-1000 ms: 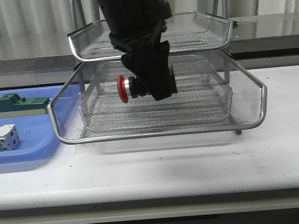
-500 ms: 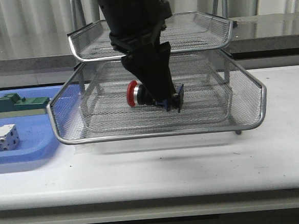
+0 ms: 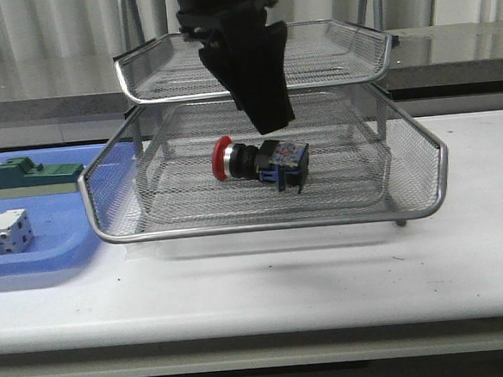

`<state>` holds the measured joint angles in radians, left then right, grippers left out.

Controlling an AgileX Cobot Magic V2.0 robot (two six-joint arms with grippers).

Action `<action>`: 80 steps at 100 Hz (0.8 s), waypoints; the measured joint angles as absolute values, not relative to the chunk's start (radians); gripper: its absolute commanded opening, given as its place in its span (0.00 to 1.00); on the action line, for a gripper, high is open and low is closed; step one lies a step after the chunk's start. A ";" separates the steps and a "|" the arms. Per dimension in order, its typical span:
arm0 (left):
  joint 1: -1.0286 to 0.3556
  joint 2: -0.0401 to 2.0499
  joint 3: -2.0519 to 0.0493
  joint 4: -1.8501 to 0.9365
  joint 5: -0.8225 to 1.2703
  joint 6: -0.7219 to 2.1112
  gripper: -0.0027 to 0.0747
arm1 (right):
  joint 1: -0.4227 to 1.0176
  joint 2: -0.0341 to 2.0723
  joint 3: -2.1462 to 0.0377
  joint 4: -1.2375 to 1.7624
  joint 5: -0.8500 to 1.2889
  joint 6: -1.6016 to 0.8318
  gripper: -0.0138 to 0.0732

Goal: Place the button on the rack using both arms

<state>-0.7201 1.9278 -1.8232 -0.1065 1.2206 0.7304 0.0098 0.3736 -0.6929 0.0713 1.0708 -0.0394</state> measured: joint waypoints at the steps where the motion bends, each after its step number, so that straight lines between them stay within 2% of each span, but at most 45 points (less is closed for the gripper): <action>1: -0.720 1.923 -1.826 -0.107 1.220 0.728 0.56 | 0.010 0.374 -0.693 0.071 1.071 -0.039 0.08; 21: -0.680 1.855 -1.826 -0.107 1.241 0.646 0.56 | 0.010 0.374 -0.693 0.071 1.071 -0.039 0.08; 45: -0.549 1.752 -1.808 -0.107 1.244 0.576 0.56 | 0.010 0.374 -0.693 0.071 1.071 -0.039 0.08; 80: -0.302 1.527 -1.547 -0.105 1.247 0.511 0.56 | 0.010 0.374 -0.693 0.071 1.071 -0.039 0.08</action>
